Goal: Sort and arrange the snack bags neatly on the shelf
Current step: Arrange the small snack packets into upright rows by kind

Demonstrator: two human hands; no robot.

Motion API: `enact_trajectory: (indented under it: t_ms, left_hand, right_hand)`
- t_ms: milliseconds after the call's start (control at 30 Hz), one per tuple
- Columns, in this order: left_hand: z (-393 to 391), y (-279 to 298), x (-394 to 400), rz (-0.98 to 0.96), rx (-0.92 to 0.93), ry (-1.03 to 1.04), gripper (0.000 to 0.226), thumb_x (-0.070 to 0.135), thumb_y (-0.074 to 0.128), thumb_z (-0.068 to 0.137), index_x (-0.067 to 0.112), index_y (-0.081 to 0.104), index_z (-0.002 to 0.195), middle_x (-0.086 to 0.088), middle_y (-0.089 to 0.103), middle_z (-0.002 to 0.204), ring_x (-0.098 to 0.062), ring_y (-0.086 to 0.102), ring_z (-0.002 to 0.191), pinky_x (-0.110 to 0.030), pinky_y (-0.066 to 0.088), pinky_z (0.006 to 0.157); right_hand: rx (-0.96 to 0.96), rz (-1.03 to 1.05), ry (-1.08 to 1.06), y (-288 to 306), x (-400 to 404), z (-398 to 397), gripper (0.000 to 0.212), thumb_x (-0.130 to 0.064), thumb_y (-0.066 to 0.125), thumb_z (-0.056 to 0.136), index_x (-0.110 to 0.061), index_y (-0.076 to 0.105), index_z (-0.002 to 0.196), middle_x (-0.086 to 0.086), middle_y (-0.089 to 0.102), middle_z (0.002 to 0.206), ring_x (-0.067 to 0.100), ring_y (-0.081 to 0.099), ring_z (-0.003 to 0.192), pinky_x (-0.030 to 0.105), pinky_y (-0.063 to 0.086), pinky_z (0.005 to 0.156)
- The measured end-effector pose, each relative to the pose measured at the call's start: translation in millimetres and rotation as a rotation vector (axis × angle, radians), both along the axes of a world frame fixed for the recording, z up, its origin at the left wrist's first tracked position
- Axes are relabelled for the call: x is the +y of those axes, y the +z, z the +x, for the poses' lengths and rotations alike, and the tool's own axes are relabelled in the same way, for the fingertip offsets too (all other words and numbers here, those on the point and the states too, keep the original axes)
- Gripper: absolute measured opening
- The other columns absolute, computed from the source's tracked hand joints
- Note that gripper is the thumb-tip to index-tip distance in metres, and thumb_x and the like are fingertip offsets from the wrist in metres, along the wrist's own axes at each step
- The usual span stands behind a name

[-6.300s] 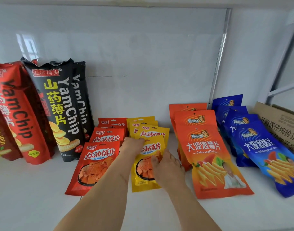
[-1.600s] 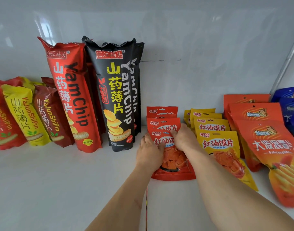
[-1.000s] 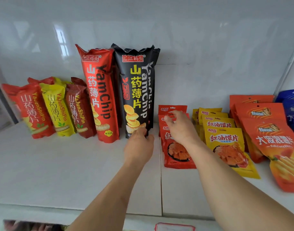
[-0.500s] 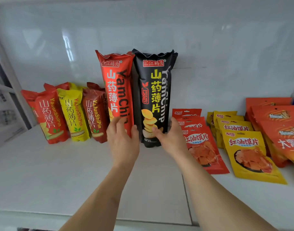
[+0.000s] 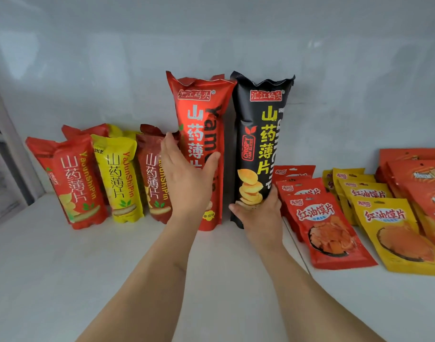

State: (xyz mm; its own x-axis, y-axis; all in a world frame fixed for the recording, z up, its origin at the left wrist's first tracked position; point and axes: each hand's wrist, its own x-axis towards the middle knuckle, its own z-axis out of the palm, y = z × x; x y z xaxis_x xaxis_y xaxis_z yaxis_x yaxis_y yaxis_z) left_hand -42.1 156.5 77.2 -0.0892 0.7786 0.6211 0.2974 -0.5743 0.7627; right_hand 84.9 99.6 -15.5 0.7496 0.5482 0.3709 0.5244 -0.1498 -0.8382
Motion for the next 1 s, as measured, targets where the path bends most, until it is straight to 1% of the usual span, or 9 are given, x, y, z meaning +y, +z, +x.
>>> enact_trajectory:
  t_ms: [100, 233, 333, 500, 533, 633, 767, 867, 1000]
  left_hand:
    - [2, 7, 2, -0.005, 0.046, -0.014, 0.105, 0.050, 0.075, 0.081, 0.016, 0.011, 0.157, -0.006, 0.021, 0.162, -0.020, 0.018, 0.150, -0.043, 0.029, 0.118]
    - [5, 11, 5, 0.055, 0.149, 0.033, 0.106, 0.051, 0.075, 0.080, 0.011, 0.014, 0.157, -0.011, 0.023, 0.161, -0.026, 0.020, 0.150, -0.040, 0.023, 0.119]
    - [9, 15, 8, 0.059, 0.170, 0.057, 0.107, 0.052, 0.076, 0.079, 0.010, 0.014, 0.156, -0.013, 0.026, 0.160, -0.028, 0.024, 0.148, -0.042, 0.024, 0.119]
    - [19, 23, 13, 0.081, 0.256, 0.159, 0.113, 0.057, 0.076, 0.076, 0.009, 0.013, 0.156, -0.014, 0.031, 0.157, -0.032, 0.034, 0.142, -0.041, 0.032, 0.114]
    - [20, 25, 13, 0.077, 0.265, 0.168, 0.114, 0.057, 0.077, 0.075, 0.009, 0.012, 0.157, -0.014, 0.031, 0.157, -0.033, 0.034, 0.142, -0.042, 0.033, 0.113]
    - [26, 28, 12, 0.074, 0.258, 0.166, 0.116, 0.053, 0.079, 0.074, 0.011, 0.009, 0.157, -0.014, 0.032, 0.155, -0.033, 0.037, 0.138, -0.043, 0.038, 0.109]
    - [28, 31, 10, 0.078, 0.235, 0.165, 0.114, 0.047, 0.079, 0.077, 0.012, 0.006, 0.157, -0.015, 0.034, 0.151, -0.033, 0.039, 0.135, -0.044, 0.046, 0.099]
    - [29, 32, 9, 0.064, 0.229, 0.168, 0.111, 0.042, 0.077, 0.080, 0.013, 0.003, 0.158, -0.014, 0.035, 0.149, -0.033, 0.039, 0.133, -0.045, 0.048, 0.094]
    - [31, 34, 7, 0.038, 0.211, 0.150, 0.110, 0.041, 0.077, 0.081, 0.014, 0.002, 0.158, -0.013, 0.036, 0.147, -0.032, 0.038, 0.133, -0.045, 0.048, 0.092]
  right_hand:
    - [-0.001, 0.008, -0.003, -6, 3, 3, 0.116, -0.044, 0.089, 0.062, -0.019, 0.019, 0.152, 0.008, 0.042, 0.146, 0.028, 0.043, 0.133, 0.050, 0.045, 0.104]
    - [-0.005, 0.021, -0.007, -11, 4, 10, 0.110, -0.038, 0.089, 0.067, -0.015, 0.022, 0.151, 0.009, 0.041, 0.146, 0.027, 0.043, 0.133, 0.046, 0.045, 0.105]
    - [-0.007, 0.026, -0.025, -13, 3, 17, 0.109, -0.041, 0.088, 0.066, -0.016, 0.023, 0.150, 0.008, 0.042, 0.146, 0.026, 0.042, 0.134, 0.045, 0.045, 0.106]
    - [0.003, 0.029, -0.050, -13, -1, 22, 0.110, -0.054, 0.081, 0.058, -0.022, 0.025, 0.148, 0.005, 0.043, 0.143, 0.027, 0.045, 0.131, 0.050, 0.046, 0.104]
    - [0.006, 0.023, -0.045, -12, -2, 22, 0.109, -0.054, 0.081, 0.059, -0.022, 0.026, 0.147, 0.005, 0.044, 0.142, 0.027, 0.045, 0.130, 0.050, 0.046, 0.103]
    - [0.004, -0.001, -0.027, -12, -4, 25, 0.106, -0.045, 0.085, 0.064, -0.020, 0.025, 0.148, 0.006, 0.043, 0.142, 0.028, 0.044, 0.130, 0.050, 0.045, 0.104]
    - [-0.017, -0.004, -0.031, -11, -5, 25, 0.109, -0.043, 0.087, 0.066, -0.021, 0.021, 0.150, 0.007, 0.041, 0.143, 0.027, 0.044, 0.131, 0.048, 0.046, 0.103]
    - [-0.011, 0.000, -0.025, -10, -6, 25, 0.111, -0.043, 0.087, 0.066, -0.023, 0.019, 0.151, 0.006, 0.039, 0.145, 0.027, 0.042, 0.133, 0.049, 0.046, 0.104]
    - [-0.006, 0.001, -0.024, -8, -7, 24, 0.112, -0.042, 0.088, 0.066, -0.023, 0.018, 0.151, 0.005, 0.038, 0.146, 0.027, 0.041, 0.135, 0.047, 0.045, 0.106]
